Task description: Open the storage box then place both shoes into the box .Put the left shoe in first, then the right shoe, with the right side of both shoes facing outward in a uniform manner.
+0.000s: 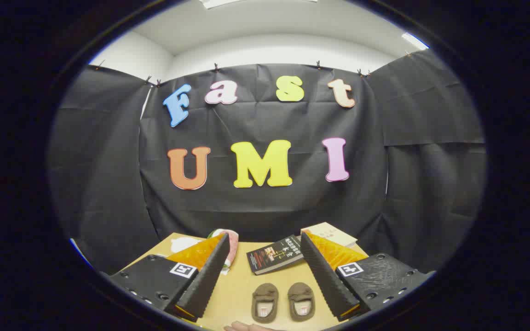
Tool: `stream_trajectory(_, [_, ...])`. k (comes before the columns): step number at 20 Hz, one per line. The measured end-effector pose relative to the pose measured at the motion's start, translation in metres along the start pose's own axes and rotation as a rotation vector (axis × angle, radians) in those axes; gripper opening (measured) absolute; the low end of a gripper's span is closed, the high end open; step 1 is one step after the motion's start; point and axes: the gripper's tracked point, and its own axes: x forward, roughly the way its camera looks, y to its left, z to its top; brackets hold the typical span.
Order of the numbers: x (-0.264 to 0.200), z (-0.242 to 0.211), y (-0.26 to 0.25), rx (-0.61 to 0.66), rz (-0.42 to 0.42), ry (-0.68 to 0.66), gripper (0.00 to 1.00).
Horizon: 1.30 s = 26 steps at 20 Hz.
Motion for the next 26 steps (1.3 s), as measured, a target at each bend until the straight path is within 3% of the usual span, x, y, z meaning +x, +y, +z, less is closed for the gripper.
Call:
stream_trajectory(8, [0.011,0.008,-0.02,-0.061,0.03,-0.022,0.95])
stream_trajectory(19, [0.044,-0.017,-0.046,-0.038,0.08,0.05,0.95])
stream_trajectory(23, [0.062,-0.044,-0.027,-0.024,0.152,0.116,0.95])
stream_trajectory(26, [0.077,-0.072,0.007,0.002,0.265,0.183,0.96])
